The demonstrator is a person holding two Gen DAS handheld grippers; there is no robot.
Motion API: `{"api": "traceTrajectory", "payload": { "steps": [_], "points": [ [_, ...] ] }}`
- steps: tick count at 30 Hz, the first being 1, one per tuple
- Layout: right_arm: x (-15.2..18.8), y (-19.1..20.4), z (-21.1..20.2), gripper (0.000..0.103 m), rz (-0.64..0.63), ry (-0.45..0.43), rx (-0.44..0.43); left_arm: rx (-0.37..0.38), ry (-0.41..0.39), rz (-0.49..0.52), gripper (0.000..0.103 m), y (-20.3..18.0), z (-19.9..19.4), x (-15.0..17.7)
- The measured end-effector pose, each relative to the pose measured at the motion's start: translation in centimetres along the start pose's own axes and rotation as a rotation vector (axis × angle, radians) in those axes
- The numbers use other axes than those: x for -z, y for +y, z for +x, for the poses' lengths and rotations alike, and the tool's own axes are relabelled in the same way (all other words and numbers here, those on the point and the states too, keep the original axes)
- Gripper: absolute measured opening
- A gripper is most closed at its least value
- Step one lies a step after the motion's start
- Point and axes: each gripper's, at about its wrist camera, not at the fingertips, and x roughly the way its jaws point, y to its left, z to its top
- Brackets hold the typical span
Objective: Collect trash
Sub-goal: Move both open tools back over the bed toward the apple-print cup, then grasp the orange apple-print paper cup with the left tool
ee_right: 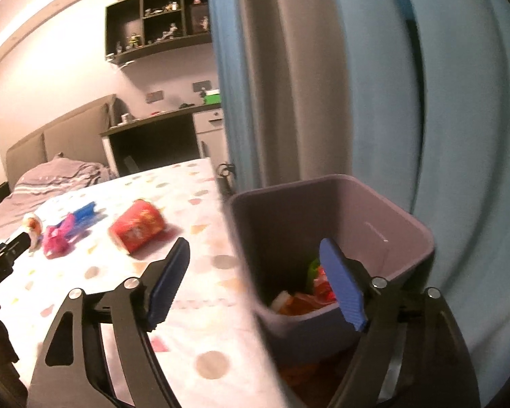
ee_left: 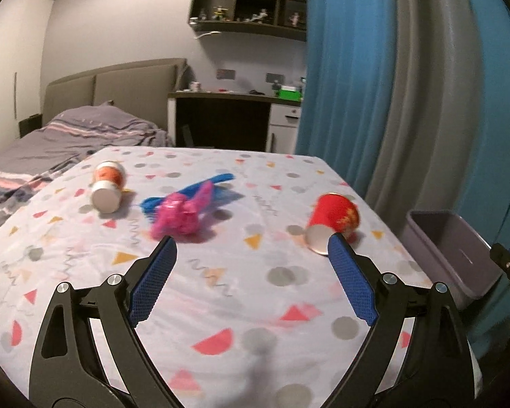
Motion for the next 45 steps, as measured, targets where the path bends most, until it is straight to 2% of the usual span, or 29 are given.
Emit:
{"api": "traceTrajectory", "payload": {
  "steps": [10, 18, 30, 37, 43, 45],
  "points": [
    [0.5, 7.5, 0.7, 0.080, -0.064, 0.026, -0.110, -0.107, -0.007, -0.080, 0.090, 6.9, -1.3, -0.3],
    [0.5, 13.0, 2.0, 0.080, -0.085, 0.054, -0.202, -0.177, -0.005, -0.107, 0.090, 11.4, -1.8, -0.5],
    [0.3, 24.8, 7.2, 0.080, -0.176, 0.117, -0.366, -0.295, -0.010, -0.160, 0.090, 19.1, -1.5, -2.3],
    [0.7, 29.4, 11.4, 0.080, -0.209, 0.166, -0.367, -0.349, -0.023, -0.170, 0.090, 22.0, -0.3, -4.0],
    [0.9, 31.6, 14.6, 0.079, -0.213, 0.226, -0.371, -0.353, -0.020, -0.174, 0.090, 22.9, 1.6, -5.0],
    [0.9, 32.1, 15.6, 0.075, -0.208, 0.252, -0.379, -0.350, -0.020, -0.175, 0.090, 23.1, 2.3, -5.4]
  ]
}}
